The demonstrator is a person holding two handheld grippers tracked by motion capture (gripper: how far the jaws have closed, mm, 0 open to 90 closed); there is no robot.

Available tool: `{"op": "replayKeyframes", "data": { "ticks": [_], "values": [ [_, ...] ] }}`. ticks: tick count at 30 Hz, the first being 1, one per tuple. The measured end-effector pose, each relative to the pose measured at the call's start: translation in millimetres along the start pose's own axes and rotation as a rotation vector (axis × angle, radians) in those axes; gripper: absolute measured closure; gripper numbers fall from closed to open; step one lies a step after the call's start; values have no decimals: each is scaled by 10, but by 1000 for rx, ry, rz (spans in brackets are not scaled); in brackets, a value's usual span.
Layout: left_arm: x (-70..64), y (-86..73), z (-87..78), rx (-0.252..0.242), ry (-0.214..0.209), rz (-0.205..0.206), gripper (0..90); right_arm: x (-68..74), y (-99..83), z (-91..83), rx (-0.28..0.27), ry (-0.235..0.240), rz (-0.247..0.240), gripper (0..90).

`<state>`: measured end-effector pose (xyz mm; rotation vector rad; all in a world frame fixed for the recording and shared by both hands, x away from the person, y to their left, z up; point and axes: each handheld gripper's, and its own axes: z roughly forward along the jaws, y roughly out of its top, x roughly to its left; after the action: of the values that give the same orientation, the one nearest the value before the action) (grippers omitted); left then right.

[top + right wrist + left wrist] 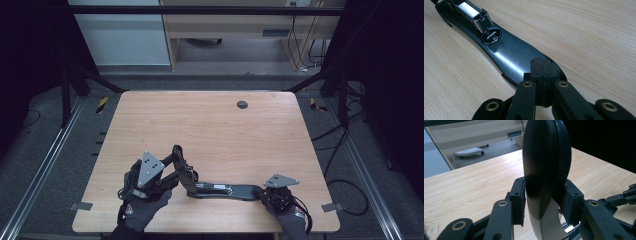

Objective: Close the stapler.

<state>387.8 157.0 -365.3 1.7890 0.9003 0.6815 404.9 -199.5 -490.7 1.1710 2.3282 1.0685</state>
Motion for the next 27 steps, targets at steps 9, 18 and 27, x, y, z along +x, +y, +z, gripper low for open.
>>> {"op": "replayKeyframes", "data": {
  "ticks": [9,18,27],
  "values": [
    [-42,20,23,2,4,18,594,-1,1,0,0,1,-1,900],
    [-134,37,59,-3,16,50,593,4,2,-4,2,6,6,900],
    [-198,51,94,-5,22,69,592,-3,1,0,0,2,-4,900]
  ]
}}
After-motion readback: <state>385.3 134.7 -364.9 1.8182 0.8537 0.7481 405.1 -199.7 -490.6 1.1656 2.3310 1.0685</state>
